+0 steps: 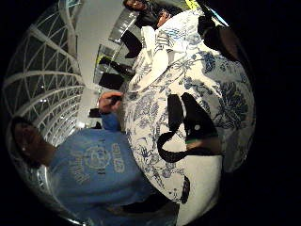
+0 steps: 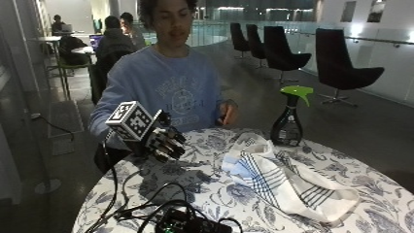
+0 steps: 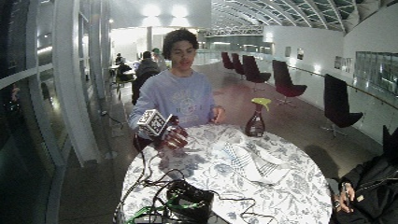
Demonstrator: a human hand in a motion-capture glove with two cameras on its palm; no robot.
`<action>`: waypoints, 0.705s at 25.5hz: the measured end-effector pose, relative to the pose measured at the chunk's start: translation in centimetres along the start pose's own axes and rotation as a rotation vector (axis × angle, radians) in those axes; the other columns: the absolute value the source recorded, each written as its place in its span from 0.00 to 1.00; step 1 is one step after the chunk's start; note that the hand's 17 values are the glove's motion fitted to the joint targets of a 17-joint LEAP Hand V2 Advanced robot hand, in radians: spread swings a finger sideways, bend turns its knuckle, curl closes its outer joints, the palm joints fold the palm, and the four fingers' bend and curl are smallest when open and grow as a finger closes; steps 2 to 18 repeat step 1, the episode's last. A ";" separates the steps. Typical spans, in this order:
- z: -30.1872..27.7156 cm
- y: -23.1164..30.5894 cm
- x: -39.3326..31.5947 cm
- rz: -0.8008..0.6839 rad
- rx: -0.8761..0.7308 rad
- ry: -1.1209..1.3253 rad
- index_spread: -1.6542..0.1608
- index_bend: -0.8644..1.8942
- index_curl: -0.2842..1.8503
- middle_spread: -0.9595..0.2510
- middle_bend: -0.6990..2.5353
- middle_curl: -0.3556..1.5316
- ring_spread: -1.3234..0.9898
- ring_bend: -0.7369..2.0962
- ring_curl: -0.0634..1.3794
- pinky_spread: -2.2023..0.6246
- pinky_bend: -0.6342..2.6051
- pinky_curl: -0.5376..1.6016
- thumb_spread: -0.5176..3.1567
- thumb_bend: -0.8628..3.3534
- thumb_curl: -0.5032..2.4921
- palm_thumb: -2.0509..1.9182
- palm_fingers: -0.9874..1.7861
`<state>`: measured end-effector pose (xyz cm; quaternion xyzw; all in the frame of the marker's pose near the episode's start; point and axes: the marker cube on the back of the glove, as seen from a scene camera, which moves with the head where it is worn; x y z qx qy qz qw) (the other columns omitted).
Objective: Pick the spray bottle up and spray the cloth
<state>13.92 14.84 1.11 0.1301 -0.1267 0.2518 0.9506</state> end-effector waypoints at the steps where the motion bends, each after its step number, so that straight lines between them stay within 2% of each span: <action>1: 0.0 0.0 0.0 -0.001 0.000 0.001 0.74 0.37 0.29 0.76 0.31 0.41 0.57 0.37 0.28 0.85 0.24 0.38 0.46 0.20 0.32 0.70 0.62; 18: 0.0 0.0 0.0 -0.001 0.000 0.001 0.74 0.37 0.29 0.76 0.31 0.41 0.57 0.37 0.28 0.85 0.24 0.38 0.46 0.20 0.32 0.70 0.62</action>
